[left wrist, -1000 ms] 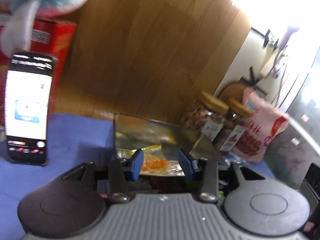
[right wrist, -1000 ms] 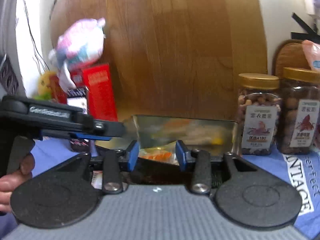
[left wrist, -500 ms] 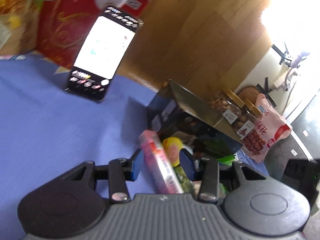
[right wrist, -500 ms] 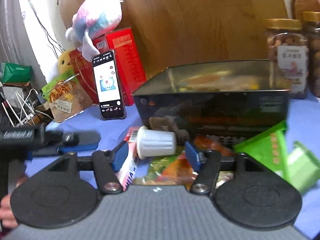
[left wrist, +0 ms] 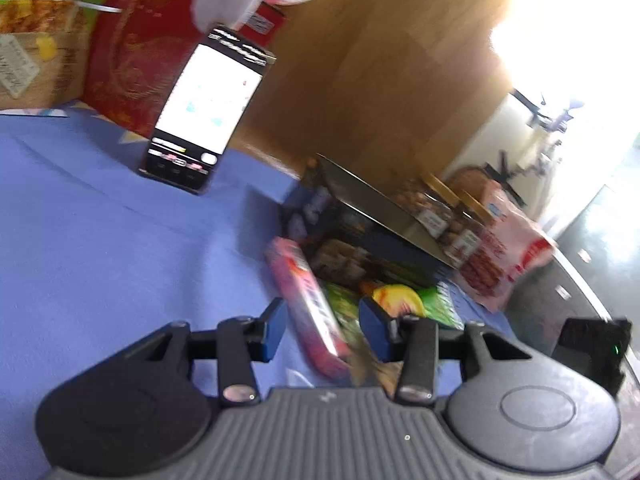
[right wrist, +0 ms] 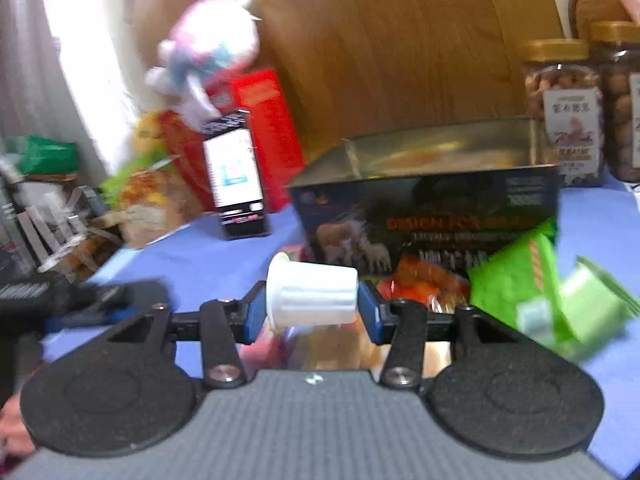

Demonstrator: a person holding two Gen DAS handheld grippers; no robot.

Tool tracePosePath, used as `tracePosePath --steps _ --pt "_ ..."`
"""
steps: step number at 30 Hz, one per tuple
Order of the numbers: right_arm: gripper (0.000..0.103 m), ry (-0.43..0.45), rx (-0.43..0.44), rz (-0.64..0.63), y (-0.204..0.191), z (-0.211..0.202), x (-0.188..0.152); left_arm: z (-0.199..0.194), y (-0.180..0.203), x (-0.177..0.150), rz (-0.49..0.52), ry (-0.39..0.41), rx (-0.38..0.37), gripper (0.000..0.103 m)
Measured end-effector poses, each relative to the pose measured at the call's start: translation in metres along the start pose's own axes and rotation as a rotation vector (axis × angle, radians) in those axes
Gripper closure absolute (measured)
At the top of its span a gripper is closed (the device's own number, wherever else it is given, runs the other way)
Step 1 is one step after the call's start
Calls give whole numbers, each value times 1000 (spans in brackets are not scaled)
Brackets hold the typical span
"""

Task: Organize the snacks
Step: 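Grasp the white cup with the right gripper and lift it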

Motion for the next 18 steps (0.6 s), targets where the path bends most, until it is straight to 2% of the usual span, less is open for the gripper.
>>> tracePosePath --steps 6,9,13,18 --pt "55 -77 0 -63 -9 -28 -64 19 43 -28 107 -116 -101 62" --pt "54 -59 -37 -71 -12 -33 -75 32 63 -45 151 -175 -120 55" --pt "48 -52 -77 -118 -19 -32 -78 42 79 -62 182 -224 -127 55" --pt "42 -64 -87 -144 -18 -32 -90 46 78 -75 176 -258 -109 51"
Point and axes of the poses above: each gripper's, at about its wrist camera, not at the fingertips, and z roughly the way its jaws point, y to its right, x to its top, the point moved 8 cm from there along z, roughly the way its jaws point, and after that the axes turned 14 degrees about -y, right-handed, at the moved point
